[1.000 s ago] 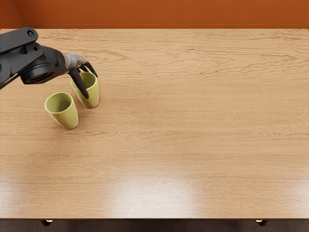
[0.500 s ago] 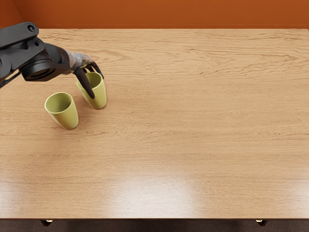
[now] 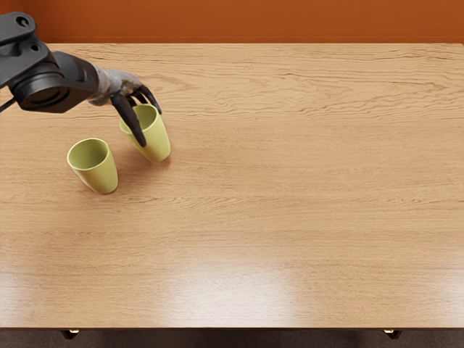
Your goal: Pick up cup and place in cup with left hand
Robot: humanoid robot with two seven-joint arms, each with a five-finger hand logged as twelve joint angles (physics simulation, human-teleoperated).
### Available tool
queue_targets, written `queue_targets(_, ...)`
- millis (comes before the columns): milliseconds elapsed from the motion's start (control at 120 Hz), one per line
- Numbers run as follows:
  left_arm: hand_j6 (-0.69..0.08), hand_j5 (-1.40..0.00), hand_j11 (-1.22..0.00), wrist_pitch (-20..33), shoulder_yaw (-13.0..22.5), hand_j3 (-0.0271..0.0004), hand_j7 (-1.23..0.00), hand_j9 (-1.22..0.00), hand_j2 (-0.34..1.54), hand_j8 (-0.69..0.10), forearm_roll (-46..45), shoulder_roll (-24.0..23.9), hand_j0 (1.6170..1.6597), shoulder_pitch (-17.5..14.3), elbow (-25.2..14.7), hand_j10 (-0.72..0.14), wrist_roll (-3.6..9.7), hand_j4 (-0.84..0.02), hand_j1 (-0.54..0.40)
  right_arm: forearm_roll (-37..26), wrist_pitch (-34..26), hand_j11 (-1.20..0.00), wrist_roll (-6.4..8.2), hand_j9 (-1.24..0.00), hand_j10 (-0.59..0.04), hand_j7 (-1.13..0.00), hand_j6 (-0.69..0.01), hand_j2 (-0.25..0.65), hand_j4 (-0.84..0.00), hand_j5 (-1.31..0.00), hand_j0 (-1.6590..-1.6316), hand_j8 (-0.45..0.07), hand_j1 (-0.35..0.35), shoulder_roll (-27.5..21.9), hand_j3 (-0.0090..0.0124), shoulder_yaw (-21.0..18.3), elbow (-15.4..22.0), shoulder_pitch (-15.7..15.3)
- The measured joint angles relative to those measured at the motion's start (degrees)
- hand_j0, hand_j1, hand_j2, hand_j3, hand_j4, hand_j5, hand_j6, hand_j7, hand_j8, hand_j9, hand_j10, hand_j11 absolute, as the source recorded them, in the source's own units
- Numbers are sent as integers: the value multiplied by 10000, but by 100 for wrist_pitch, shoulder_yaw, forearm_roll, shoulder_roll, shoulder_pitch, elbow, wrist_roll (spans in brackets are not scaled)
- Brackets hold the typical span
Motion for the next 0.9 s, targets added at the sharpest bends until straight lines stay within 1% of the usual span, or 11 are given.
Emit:
queue_targets(108, -2765, -7977, -7624, -9, 18, 0, -7992, -7969, 3660, -2762, -96, 164, 16549, -134, -125, -4229, 0, -5350, -1291, 0, 0, -381, 0, -381, -294, -381, -296, -58, -295, -381, -16581, -295, -3140, 12, 0, 0, 0, 4)
queue_targets(117, -2680, -8011, -7629, -11, 28, 0, -8006, -7981, 4465, -2676, -112, 175, 16551, -161, -132, -4102, 0, -5236, -1278, 0, 0, -381, 0, -381, -294, -381, -296, -58, -295, -381, -16581, -295, -3140, 13, 0, 0, 0, 5)
queue_targets(175, -2966, -7980, -7663, -3, 106, 0, -8028, -8026, 4374, -2640, -187, 221, 16555, -296, -172, -4255, 0, -5580, -1487, 0, 0, -381, 0, -381, -294, -381, -296, -58, -295, -381, -16581, -295, -3140, 20, 0, 1, 1, 6)
queue_targets(208, -2852, -8079, -7676, -8, 159, 0, -8109, -8076, 4203, -2299, -260, 270, 16555, -371, -189, -4177, 1, -5477, -1514, 0, 0, -381, 0, -381, -294, -381, -296, -58, -295, -381, -16581, -295, -3139, 25, 0, 1, 1, 7)
queue_targets(242, -2845, -8069, -7687, -4, 225, 0, -8109, -8086, 4281, -2549, -320, 310, 16555, -451, -207, -4122, 1, -5454, -1564, 0, 0, -381, 0, -381, -294, -381, -296, -59, -295, -381, -16581, -295, -3139, 30, 0, 1, 1, 8)
queue_targets(433, -2741, -8190, -7777, -11, 464, 0, -8237, -8257, 4499, -2413, -646, 814, 16556, -605, -485, -4017, 1, -5304, -1733, 0, 0, -381, 0, -381, -294, -381, -296, -58, -295, -381, -16581, -295, -3140, 41, 0, 1, 5, 46)
queue_targets(492, -2733, -8293, -7862, -19, 535, 0, -8340, -8329, 4617, -2201, -765, 874, 16555, -738, -572, -3989, 1, -5337, -1776, 0, 0, -381, 0, -381, -294, -381, -295, -58, -294, -381, -16581, -294, -3139, 41, 0, 1, 5, 52)
queue_targets(558, -2730, -8418, -7916, -11, 638, 0, -8459, -8395, 5014, -2378, -902, 929, 16557, -887, -634, -4063, 3, -5405, -1788, 0, 0, -381, 0, -381, -294, -381, -295, -58, -294, -381, -16581, -295, -3140, 42, 0, 4, 5, 59)
queue_targets(708, -2793, -8653, -8013, -17, 828, 0, -8641, -8588, 5263, -2460, -1113, 1247, 16557, -1050, -806, -4001, 4, -5421, -1828, 0, 0, -381, 0, -381, -294, -381, -295, -58, -294, -381, -16581, -294, -3139, 42, 0, 8, 7, 74)
queue_targets(867, -2734, -8877, -8158, -32, 981, 0, -8868, -8862, 4985, -2126, -1274, 1366, 16555, -1160, -925, -3896, 5, -5273, -1811, 0, 0, -381, 0, -381, -293, -381, -294, -58, -294, -381, -16581, -294, -3139, 43, 0, 9, 8, 89)
queue_targets(900, -2730, -8854, -8178, -30, 1000, 0, -8878, -8883, 5210, -2294, -1288, 1402, 16555, -1198, -935, -3915, 5, -5321, -1798, 0, 0, -381, 0, -381, -293, -381, -295, -58, -294, -381, -16581, -294, -3139, 43, 0, 9, 9, 97)
